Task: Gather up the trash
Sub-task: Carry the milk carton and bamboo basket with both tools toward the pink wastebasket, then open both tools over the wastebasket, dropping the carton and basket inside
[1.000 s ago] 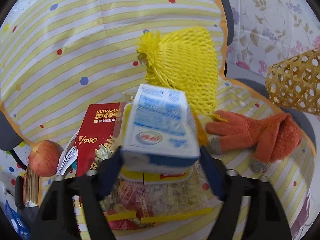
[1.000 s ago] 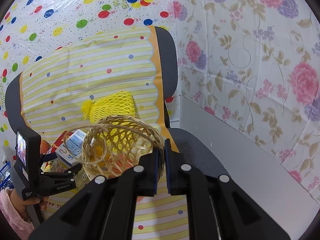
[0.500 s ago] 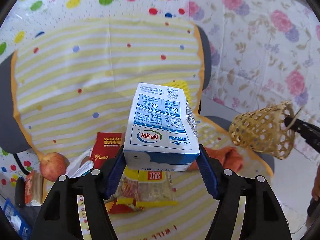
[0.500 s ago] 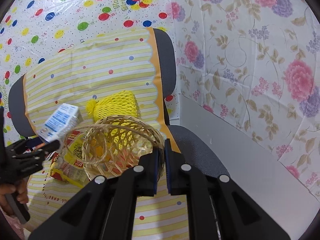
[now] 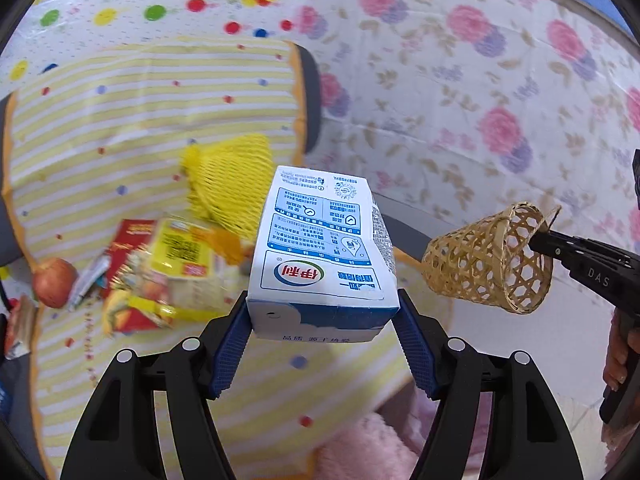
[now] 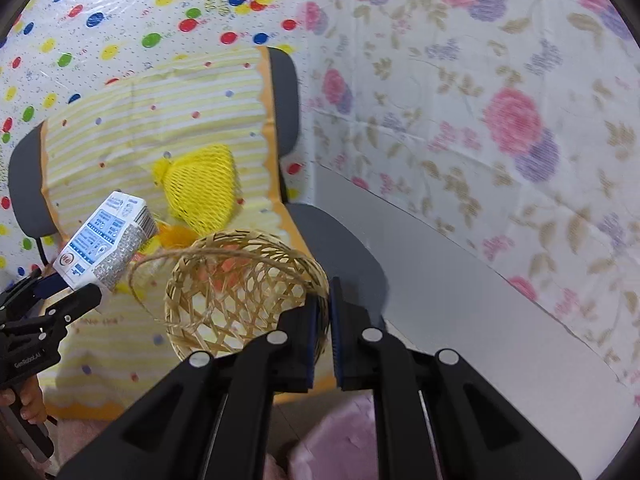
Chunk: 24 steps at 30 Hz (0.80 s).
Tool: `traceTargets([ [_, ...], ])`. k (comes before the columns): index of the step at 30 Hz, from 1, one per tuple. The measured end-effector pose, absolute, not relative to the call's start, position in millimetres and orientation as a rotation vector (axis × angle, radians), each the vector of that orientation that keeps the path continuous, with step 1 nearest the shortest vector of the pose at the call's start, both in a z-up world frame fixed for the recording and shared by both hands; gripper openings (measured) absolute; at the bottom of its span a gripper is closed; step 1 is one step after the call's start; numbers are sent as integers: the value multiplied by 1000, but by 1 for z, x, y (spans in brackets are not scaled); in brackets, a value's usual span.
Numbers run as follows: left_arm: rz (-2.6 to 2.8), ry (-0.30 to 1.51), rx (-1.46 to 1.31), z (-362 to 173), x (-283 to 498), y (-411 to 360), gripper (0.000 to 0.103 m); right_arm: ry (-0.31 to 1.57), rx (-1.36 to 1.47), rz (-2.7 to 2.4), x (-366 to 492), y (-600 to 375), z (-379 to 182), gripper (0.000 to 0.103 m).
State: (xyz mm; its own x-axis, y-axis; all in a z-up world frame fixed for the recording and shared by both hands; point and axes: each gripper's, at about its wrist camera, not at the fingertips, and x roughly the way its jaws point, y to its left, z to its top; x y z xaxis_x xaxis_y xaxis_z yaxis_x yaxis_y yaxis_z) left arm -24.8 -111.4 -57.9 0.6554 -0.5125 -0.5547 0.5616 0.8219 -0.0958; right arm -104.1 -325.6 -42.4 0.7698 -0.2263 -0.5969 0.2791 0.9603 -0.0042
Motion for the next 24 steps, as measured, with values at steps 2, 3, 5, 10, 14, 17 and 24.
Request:
traceTargets([
  [2,-659,619,99,-67,-35,-125,69,653,90,-314,-124,-330,-50,7],
  [3,-682,624,103,-71,-40,-130,69,664,98,-336,-136,-333,-55,7],
  [5,-734,630,121,-79,-54,-145,69,685,112,-376,-156,-339,-64,7],
  [10,-840,649,146,-97,-83,-176,69,720,158,-464,-196,-357,-84,7],
  [14,-901,681,167,-115,-103,-197,69,741,202,-513,-218,-373,-101,7],
  [17,-936,740,190,-132,-111,-214,70,766,235,-532,-225,-385,-116,7],
  [24,-980,853,216,-162,-105,-249,70,794,314,-532,-225,-408,-136,8],
])
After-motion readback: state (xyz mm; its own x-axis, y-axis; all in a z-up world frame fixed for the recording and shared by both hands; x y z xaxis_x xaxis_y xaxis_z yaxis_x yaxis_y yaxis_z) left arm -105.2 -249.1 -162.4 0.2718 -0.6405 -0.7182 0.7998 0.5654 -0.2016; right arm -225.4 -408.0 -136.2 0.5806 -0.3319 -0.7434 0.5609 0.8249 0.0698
